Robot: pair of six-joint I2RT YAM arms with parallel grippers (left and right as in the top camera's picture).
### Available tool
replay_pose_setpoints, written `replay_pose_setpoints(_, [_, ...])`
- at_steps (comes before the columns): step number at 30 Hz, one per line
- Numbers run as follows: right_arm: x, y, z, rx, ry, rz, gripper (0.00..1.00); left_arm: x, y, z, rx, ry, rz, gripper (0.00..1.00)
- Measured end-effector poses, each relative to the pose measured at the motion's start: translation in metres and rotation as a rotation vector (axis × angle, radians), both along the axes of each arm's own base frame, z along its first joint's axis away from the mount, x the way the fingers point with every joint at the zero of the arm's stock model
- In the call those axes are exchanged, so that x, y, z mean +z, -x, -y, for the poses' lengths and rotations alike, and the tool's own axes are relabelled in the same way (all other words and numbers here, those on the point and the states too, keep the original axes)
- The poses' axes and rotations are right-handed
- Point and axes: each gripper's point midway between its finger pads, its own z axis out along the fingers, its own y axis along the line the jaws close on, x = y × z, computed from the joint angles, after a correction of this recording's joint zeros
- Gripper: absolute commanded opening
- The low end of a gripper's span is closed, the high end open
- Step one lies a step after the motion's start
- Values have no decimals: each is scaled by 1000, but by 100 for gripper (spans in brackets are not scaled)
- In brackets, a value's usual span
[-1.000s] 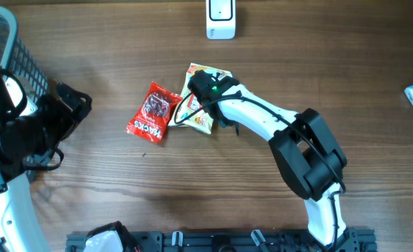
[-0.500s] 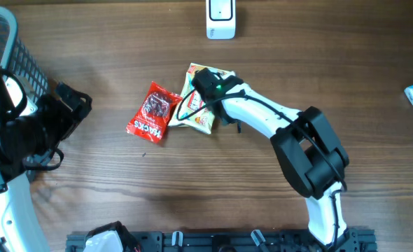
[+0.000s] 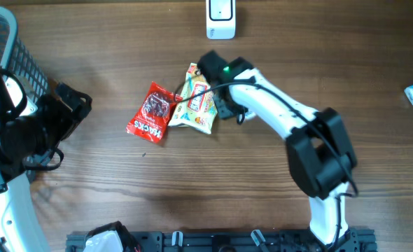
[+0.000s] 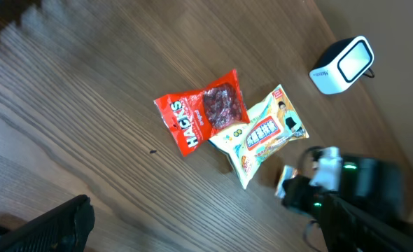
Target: Scan the item barcode
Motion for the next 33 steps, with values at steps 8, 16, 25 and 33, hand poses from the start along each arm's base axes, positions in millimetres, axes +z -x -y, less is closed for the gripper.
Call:
replay_pose_setpoints(8, [54, -1, -21, 65, -728, -191, 4, 0, 0, 0, 0, 0, 0, 100])
replay_pose_setpoints(16, [-15, 40, 13, -159, -999, -356, 4, 0, 0, 0, 0, 0, 0, 100])
replay_pose_setpoints(25, [-45, 45, 129, -599, -701, -383, 28, 0, 0, 0, 0, 0, 0, 100])
replay_pose_setpoints(33, [-22, 28, 143, -521, -637, -341, 76, 0, 0, 0, 0, 0, 0, 100])
